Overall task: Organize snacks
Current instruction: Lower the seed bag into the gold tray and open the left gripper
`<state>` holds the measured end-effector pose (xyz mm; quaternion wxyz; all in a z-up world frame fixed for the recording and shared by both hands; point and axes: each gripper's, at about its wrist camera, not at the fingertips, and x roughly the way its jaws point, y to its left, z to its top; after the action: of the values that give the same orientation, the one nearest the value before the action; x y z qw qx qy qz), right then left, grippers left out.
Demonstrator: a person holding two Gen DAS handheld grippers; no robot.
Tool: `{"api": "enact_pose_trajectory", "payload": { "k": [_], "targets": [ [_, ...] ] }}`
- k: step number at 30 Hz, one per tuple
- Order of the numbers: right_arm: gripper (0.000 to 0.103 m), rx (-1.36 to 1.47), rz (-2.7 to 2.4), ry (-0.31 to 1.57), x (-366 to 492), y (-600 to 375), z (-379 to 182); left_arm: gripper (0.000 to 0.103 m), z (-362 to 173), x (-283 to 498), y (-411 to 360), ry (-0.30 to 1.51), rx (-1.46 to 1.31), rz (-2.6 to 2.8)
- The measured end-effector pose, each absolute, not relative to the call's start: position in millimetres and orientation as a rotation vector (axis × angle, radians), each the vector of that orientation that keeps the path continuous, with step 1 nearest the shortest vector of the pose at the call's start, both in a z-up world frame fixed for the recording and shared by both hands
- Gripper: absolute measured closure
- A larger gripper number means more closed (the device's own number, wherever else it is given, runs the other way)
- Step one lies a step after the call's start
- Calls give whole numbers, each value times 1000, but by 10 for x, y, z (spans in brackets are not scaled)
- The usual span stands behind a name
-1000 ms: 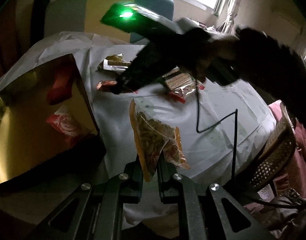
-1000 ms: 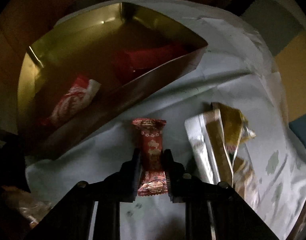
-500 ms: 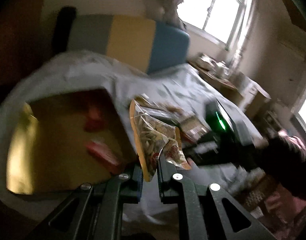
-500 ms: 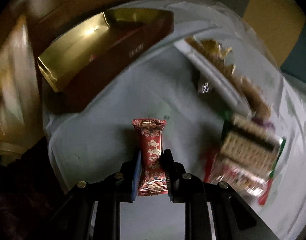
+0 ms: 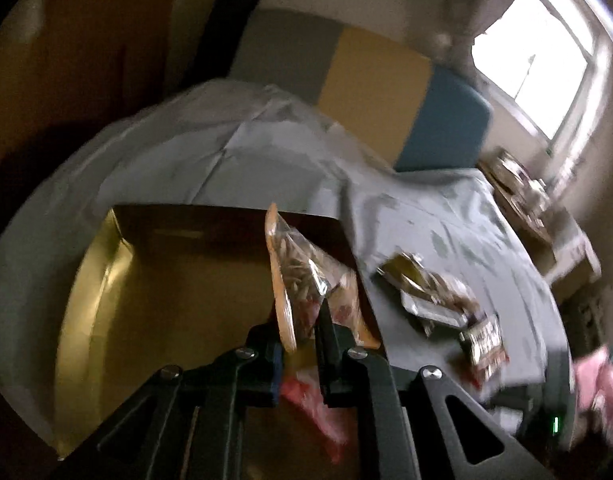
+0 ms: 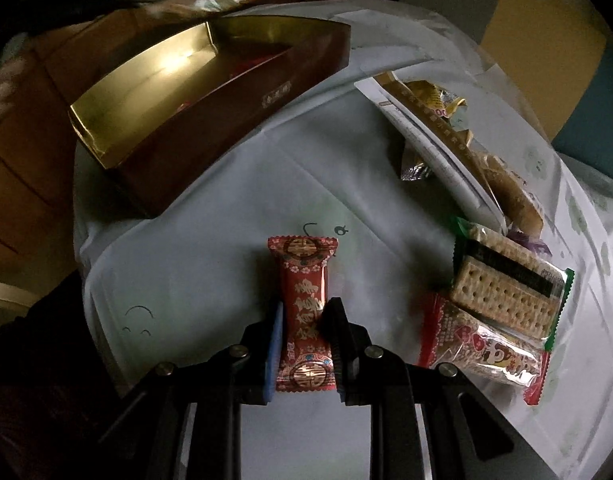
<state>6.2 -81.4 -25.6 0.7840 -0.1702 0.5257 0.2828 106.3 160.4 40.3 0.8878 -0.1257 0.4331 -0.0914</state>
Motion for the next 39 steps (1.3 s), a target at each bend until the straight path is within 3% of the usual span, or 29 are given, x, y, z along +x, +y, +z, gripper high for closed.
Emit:
{"api": "enact_pose_trajectory", "payload": {
  "k": [5, 10, 25, 39],
  "targets": [
    [81, -374, 609, 1124, 88, -883, -293, 76, 211, 1389, 1610, 920, -282, -129],
    [81, -383, 608, 1119, 85, -875, -303, 72, 177, 1388, 1603, 942, -256, -74],
    [79, -366, 592, 1119, 89, -880, -328, 71, 355, 398, 1474, 890, -130, 40],
    [80, -366, 528, 1110, 38, -817, -338, 70, 270, 1, 1492, 895, -149, 76]
  ]
}}
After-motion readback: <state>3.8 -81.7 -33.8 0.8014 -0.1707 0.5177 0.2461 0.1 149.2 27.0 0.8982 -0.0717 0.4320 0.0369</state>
